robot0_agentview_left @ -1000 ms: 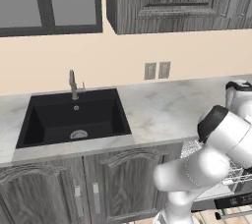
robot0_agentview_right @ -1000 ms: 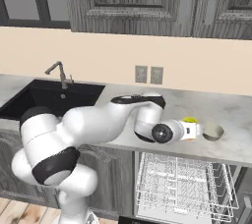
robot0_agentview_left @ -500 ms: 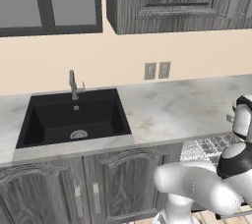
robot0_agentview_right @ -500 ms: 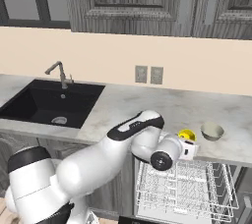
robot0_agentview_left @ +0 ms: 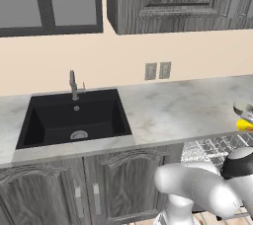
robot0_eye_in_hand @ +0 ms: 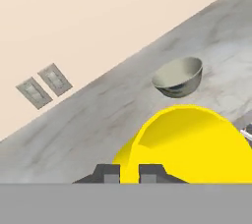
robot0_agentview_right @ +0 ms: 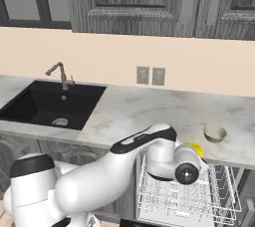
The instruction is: Pick up the cup and bowl from the counter, place them in the dishwasher, and close the dishwasher door.
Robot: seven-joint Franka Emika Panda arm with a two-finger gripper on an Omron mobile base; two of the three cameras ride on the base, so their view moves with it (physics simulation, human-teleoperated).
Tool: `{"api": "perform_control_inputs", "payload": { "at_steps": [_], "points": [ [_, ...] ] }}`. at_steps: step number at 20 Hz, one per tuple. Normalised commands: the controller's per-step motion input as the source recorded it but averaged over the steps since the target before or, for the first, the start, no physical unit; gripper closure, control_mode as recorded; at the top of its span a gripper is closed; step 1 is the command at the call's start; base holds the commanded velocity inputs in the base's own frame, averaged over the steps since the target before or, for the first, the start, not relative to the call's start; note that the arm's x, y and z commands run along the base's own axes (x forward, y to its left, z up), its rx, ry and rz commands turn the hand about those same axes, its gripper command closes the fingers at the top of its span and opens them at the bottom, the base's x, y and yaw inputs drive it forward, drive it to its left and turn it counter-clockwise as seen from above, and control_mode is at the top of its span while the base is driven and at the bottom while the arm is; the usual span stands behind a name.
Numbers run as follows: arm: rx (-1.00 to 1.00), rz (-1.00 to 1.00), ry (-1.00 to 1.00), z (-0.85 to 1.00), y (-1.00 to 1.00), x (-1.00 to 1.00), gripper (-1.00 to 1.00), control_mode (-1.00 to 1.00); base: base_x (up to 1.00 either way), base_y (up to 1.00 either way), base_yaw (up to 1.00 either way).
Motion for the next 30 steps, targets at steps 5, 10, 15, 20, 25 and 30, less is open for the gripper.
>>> {"api": "perform_control_inputs", "payload": {
  "at_steps": [5,10,15,20,25,30],
  "points": [
    [0.41,0.0,-0.09,0.0,-0.25,-0.41,1.0,-1.0,0.0,0.0,0.0],
    [0.24,0.0,-0.08,-0.12,-0.01,-0.18,1.0,-1.0,0.0,0.0,0.0],
    [0.17,0.0,-0.03,-0.31,0.0,-0.05,1.0,-1.0,0.0,0.0,0.0],
    [0.1,0.0,0.0,-0.18,0.0,-0.06,1.0,-1.0,0.0,0.0,0.0],
    [0.04,0.0,0.0,-0.25,0.0,-0.09,1.0,-1.0,0.0,0.0,0.0],
    [0.01,0.01,0.01,-0.52,0.0,0.0,1.0,-1.0,0.0,0.0,0.0]
  ]
}}
